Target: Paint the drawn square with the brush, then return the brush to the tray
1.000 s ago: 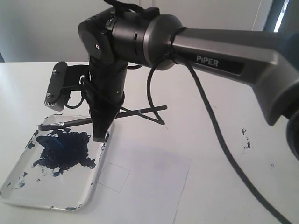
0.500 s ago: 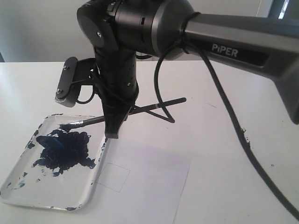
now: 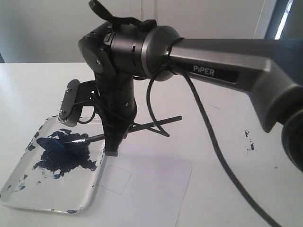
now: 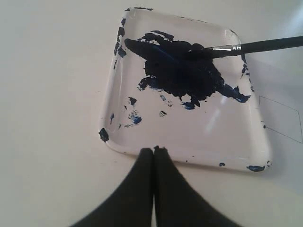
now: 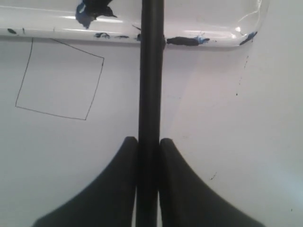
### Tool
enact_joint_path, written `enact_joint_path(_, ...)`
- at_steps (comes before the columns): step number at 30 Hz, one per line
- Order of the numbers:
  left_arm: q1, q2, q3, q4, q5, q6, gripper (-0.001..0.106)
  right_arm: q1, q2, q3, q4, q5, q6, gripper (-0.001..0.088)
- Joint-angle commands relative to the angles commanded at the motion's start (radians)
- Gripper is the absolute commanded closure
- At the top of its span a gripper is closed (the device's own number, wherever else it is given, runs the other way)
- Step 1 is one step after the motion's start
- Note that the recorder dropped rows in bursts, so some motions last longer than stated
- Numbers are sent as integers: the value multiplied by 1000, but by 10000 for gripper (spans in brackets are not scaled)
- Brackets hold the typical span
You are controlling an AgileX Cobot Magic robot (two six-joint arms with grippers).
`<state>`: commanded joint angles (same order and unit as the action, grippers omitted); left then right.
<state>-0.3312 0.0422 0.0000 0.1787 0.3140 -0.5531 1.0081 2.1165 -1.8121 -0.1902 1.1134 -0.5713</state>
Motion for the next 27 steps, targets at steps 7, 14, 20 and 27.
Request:
enact_joint_path(7,0,0,0,0,0,0,1015,0,39,0,-139,-29,87,868)
enact_joint_path(14,0,0,0,0,0,0,1015,-2,57,0,-162,-37,115,868)
enact_joint_path(20,0,0,0,0,0,0,1015,-2,57,0,-53,10,50,868)
enact_joint_path(27,0,0,0,0,0,0,1015,-2,57,0,39,77,-9,868)
